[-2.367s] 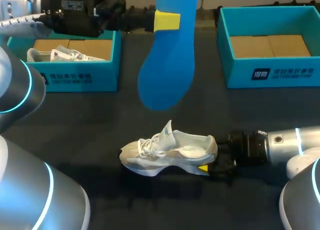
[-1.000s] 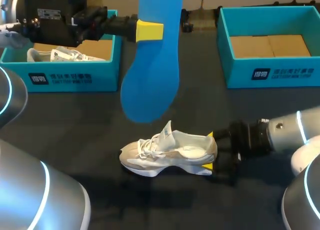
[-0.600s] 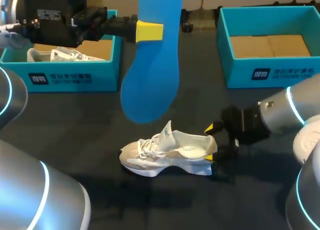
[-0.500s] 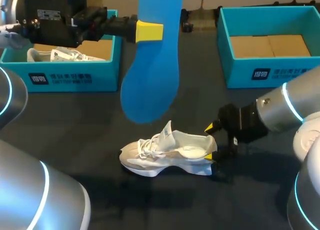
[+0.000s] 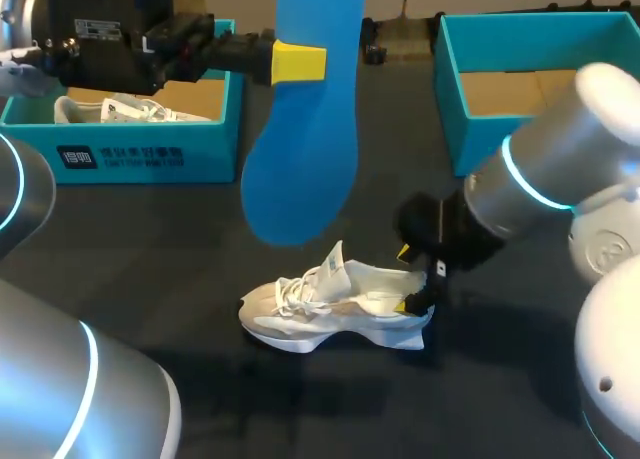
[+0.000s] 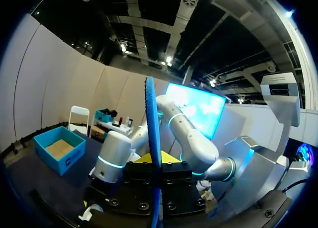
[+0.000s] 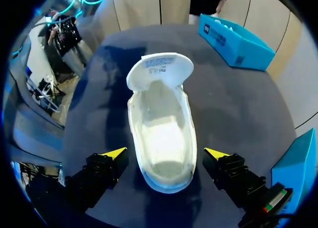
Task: Take the shoe out of the shoebox, open the shoe tongue, remove and reinsert the insole, then place the shoe into the shoebox
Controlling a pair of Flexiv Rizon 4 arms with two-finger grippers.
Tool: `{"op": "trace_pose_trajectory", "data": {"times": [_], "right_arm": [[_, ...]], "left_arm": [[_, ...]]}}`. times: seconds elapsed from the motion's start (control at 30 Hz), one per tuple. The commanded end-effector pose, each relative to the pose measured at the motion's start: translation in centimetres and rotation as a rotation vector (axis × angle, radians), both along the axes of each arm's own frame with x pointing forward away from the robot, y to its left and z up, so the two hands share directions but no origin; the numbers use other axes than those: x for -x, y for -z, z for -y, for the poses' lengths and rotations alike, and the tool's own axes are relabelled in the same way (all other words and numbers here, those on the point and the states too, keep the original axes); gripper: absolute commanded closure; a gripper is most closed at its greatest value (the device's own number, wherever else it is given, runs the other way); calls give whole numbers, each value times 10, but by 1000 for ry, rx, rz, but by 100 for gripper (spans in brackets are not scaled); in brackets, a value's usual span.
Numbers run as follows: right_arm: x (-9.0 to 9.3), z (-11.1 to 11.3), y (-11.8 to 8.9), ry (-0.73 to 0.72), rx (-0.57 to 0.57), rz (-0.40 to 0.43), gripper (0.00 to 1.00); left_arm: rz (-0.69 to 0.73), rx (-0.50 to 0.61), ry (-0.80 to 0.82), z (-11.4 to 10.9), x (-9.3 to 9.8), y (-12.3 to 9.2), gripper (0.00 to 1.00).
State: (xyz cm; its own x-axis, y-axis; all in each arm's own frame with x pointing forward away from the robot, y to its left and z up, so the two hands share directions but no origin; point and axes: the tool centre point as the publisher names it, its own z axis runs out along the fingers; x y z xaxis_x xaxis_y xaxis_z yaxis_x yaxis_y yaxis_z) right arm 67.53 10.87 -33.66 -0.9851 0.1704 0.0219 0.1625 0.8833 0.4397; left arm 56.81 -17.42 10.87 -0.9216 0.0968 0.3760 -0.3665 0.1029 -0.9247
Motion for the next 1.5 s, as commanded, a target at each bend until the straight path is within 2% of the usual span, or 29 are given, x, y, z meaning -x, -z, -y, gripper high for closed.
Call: {"op": "trace_pose_trajectory", "data": {"times": [0.03,0.37,0.97,1.33,1.5], "right_arm": [[-2,-8,-3,-16,566,-105,0],[0,-11,-9,-9,678,-135,0],[-3,-10,-4,-27,644,-66,0],[-28,-20,-9,-51,604,-18,0],[-39,-25,1,-68,597,-19,0]], "left_arm": [[0,-3,3,2,-2,-1,100],[0,-3,3,2,-2,-1,100],[0,-3,3,2,-2,-1,100],[0,-3,3,2,-2,-1,100],[0,-3,3,2,-2,-1,100]]}}
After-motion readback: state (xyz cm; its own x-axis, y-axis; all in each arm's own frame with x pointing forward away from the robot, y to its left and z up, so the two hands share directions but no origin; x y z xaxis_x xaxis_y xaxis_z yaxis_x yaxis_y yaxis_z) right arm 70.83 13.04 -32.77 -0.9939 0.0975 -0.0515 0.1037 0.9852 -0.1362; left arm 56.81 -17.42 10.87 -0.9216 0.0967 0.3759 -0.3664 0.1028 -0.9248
